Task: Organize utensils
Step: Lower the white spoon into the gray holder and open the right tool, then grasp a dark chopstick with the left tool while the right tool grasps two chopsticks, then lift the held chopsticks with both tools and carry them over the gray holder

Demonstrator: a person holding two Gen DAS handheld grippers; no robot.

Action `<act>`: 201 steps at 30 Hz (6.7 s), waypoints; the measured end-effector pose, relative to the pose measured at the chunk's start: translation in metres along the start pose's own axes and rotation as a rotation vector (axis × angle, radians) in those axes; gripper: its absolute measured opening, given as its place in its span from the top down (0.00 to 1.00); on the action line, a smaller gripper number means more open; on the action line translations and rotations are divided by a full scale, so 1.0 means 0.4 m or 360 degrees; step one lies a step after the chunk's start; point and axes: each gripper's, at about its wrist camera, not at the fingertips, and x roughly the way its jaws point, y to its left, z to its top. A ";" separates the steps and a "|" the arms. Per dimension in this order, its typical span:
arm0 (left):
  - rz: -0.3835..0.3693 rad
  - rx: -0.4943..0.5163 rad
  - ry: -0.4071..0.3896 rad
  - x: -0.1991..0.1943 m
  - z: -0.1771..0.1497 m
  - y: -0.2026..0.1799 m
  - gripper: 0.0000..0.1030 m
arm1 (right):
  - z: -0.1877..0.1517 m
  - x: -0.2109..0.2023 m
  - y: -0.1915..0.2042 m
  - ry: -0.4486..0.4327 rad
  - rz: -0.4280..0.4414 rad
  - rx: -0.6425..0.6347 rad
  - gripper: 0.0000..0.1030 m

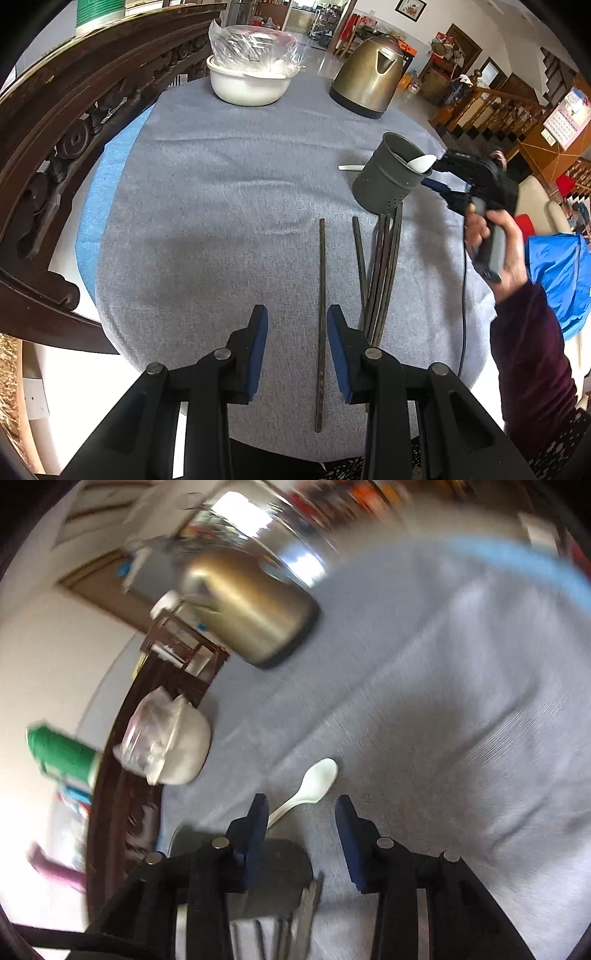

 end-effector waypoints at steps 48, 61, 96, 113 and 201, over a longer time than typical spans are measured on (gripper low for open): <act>-0.0034 0.0041 0.0004 -0.013 -0.031 -0.055 0.67 | -0.185 -0.258 0.420 -0.0887 -0.0420 -0.1202 0.97; -0.0031 0.0036 0.0012 -0.020 -0.037 -0.050 0.67 | -0.191 -0.225 0.294 -0.0331 0.0059 -0.0813 0.89; 0.0096 0.0143 0.0084 0.267 0.100 -0.104 0.67 | -0.350 -0.090 0.043 0.0083 -0.0117 -0.0473 0.75; 0.0107 0.0160 0.0107 0.329 0.138 -0.101 0.90 | -0.388 -0.031 0.084 0.0156 -0.0458 -0.0788 0.82; -0.0120 0.0124 -0.0490 0.078 0.336 -0.107 0.95 | -0.164 -0.159 -0.001 0.0146 -0.0371 -0.0409 0.92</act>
